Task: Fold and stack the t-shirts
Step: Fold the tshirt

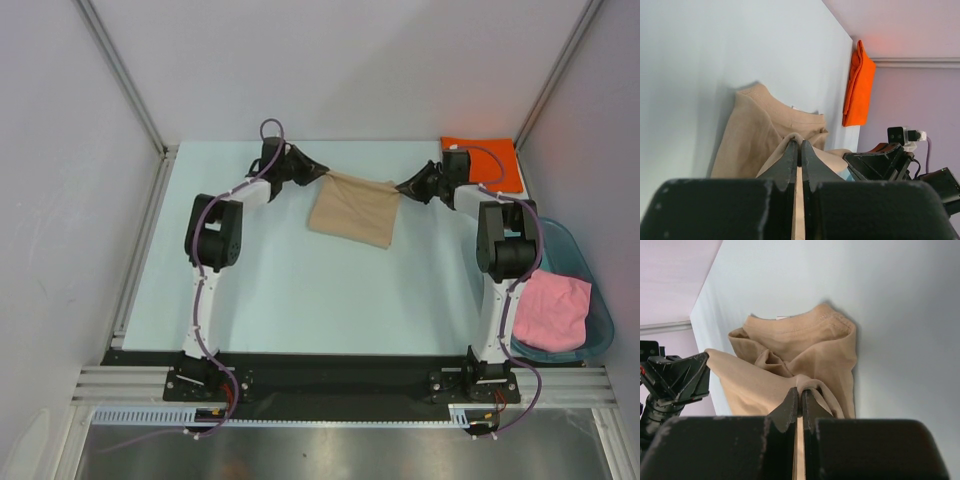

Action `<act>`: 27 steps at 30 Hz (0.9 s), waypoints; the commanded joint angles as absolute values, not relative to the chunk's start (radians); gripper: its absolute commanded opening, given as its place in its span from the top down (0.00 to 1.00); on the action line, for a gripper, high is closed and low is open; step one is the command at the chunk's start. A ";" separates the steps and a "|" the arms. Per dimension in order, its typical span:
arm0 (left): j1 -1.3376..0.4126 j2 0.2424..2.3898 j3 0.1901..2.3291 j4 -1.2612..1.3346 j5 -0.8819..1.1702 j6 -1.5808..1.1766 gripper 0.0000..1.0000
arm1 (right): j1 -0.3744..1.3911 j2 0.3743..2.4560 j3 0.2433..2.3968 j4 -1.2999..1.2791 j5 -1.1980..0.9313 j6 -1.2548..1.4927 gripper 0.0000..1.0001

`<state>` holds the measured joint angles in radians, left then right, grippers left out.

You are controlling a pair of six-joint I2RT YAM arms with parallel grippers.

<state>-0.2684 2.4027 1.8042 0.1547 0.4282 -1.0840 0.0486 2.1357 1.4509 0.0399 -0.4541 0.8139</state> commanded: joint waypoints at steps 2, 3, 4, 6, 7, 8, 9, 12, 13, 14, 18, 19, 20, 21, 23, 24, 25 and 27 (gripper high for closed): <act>-0.247 2.471 1.960 0.172 0.448 -1.091 0.90 | 0.025 2.151 1.496 0.107 -0.446 0.810 0.95; -0.245 2.483 1.983 0.138 0.446 -1.082 0.86 | 0.022 2.161 1.502 0.112 -0.445 0.807 0.93; -0.244 2.496 2.003 0.114 0.434 -1.062 0.83 | 0.015 2.174 1.528 0.121 -0.448 0.799 0.83; -0.239 2.479 2.002 0.074 0.361 -1.019 0.74 | 0.009 2.233 1.593 0.092 -0.436 0.738 0.74; -0.239 2.467 2.012 0.037 0.332 -0.949 0.70 | 0.006 2.252 1.676 0.060 -0.434 0.715 0.65; -0.238 2.453 2.066 -0.024 0.302 -0.909 0.62 | 0.008 2.275 1.718 0.004 -0.430 0.692 0.63; -0.232 2.445 2.094 -0.097 0.272 -0.875 0.57 | -0.020 2.289 1.745 -0.041 -0.425 0.663 0.62; -0.215 2.384 2.140 -0.173 0.258 -0.778 0.55 | -0.023 2.219 1.760 -0.097 -0.378 0.597 0.56; -0.213 2.358 2.123 -0.176 0.250 -0.758 0.54 | -0.017 2.195 1.750 -0.109 -0.367 0.577 0.54; -0.213 2.326 2.076 -0.172 0.258 -0.721 0.52 | -0.009 2.171 1.741 -0.127 -0.350 0.560 0.52; -0.222 2.221 1.849 0.098 0.449 -0.765 0.50 | 0.066 2.069 1.596 -0.049 -0.360 0.526 0.48; -0.227 2.217 1.804 0.176 0.490 -0.819 0.50 | 0.075 2.053 1.568 -0.010 -0.373 0.553 0.48; -0.235 2.224 1.749 0.249 0.552 -0.837 0.52 | 0.084 2.052 1.540 0.077 -0.409 0.572 0.48; -0.251 2.241 1.746 0.324 0.572 -0.856 0.52 | 0.100 2.057 1.520 0.119 -0.429 0.593 0.49; -0.273 2.322 1.768 0.439 0.650 -0.925 0.53 | 0.113 2.086 1.483 0.234 -0.484 0.662 0.51; -0.279 2.351 1.782 0.472 0.663 -0.952 0.53 | 0.123 2.106 1.479 0.270 -0.503 0.687 0.52; -0.284 2.415 1.796 0.500 0.673 -1.007 0.54 | 0.121 2.127 1.476 0.344 -0.549 0.710 0.54; -0.293 2.472 1.862 0.535 0.686 -1.048 0.55 | 0.115 2.195 1.476 0.415 -0.581 0.797 0.58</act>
